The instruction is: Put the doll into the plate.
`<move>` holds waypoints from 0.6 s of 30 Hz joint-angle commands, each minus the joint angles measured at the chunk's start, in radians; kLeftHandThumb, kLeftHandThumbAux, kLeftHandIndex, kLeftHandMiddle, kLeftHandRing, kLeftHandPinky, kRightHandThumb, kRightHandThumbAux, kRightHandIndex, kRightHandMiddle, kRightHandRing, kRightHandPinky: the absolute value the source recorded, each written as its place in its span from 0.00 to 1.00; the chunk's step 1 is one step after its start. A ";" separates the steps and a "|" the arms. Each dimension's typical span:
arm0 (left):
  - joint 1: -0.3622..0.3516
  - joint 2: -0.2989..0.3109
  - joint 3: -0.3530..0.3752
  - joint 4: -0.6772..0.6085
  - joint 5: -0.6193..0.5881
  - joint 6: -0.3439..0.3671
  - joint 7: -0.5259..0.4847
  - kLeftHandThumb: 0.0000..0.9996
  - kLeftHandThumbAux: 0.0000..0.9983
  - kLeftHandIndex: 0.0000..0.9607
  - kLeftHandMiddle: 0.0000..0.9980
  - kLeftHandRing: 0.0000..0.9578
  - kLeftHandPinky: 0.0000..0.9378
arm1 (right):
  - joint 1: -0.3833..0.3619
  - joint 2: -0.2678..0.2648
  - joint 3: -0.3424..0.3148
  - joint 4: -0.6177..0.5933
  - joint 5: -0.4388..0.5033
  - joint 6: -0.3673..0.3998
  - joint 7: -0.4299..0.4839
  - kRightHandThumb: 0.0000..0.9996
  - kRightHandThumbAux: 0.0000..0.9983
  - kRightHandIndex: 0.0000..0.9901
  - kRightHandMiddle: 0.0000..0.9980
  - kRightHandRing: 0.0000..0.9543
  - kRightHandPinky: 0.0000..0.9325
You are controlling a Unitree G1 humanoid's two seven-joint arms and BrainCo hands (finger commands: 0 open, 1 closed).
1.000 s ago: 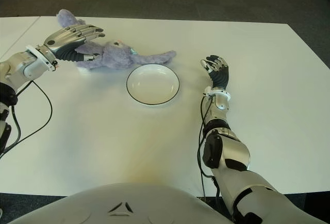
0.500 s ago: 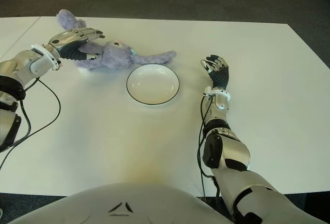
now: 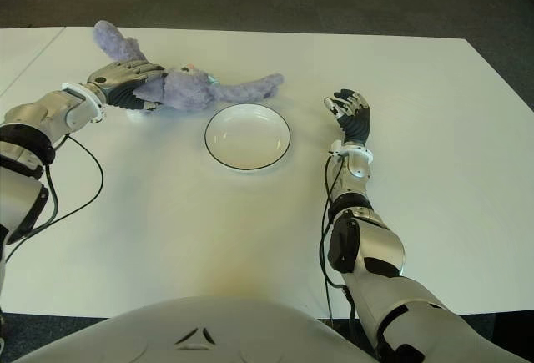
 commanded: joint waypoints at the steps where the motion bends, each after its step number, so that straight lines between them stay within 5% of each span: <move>1: -0.008 -0.025 -0.104 0.044 0.109 0.054 0.071 0.27 0.40 0.00 0.00 0.00 0.00 | 0.232 0.119 -0.022 0.148 0.043 0.091 0.005 0.09 0.81 0.33 0.36 0.39 0.36; 18: 0.011 -0.055 -0.200 0.065 0.134 0.089 -0.089 0.19 0.37 0.04 0.00 0.00 0.00 | 0.230 0.115 -0.021 0.147 0.039 0.090 -0.002 0.09 0.81 0.34 0.37 0.40 0.36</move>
